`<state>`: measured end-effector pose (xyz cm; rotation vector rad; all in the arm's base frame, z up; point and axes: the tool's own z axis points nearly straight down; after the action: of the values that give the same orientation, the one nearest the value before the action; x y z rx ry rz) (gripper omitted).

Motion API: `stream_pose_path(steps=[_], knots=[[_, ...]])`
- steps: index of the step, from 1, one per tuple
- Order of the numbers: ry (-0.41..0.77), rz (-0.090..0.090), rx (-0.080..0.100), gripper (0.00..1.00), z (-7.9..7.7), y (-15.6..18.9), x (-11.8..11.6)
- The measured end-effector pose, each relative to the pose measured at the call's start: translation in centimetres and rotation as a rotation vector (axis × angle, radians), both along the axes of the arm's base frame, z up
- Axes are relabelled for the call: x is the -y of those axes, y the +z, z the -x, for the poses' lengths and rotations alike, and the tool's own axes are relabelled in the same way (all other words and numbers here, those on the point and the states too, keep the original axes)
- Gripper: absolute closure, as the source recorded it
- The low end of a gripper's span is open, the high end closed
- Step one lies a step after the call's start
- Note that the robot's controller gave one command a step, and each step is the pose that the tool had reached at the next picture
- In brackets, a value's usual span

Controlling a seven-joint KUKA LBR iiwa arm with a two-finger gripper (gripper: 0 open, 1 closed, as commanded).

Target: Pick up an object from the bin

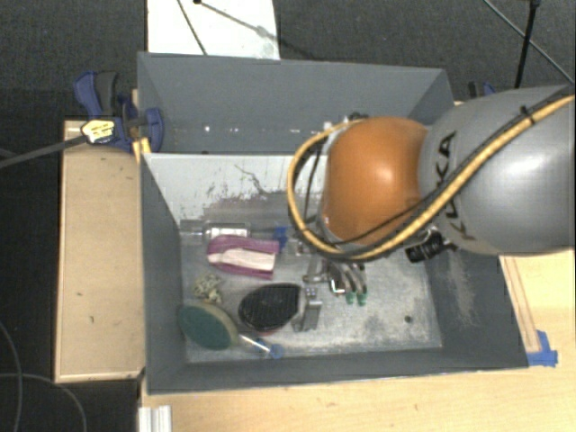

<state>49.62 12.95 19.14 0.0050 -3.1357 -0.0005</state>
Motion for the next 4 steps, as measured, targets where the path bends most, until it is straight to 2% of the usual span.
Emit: stream_pose_path(steps=[1, 2, 3, 4], knots=[[0.018, 0.0, 0.003, 0.0, -0.7, -10.8, 0.0], [0.012, -0.001, 0.007, 1.0, -0.8, -10.5, 0.1], [0.016, -0.003, 0.016, 1.0, 0.6, 1.8, -0.2], [-0.146, 0.002, 0.003, 1.0, 0.1, -5.4, -1.1]])
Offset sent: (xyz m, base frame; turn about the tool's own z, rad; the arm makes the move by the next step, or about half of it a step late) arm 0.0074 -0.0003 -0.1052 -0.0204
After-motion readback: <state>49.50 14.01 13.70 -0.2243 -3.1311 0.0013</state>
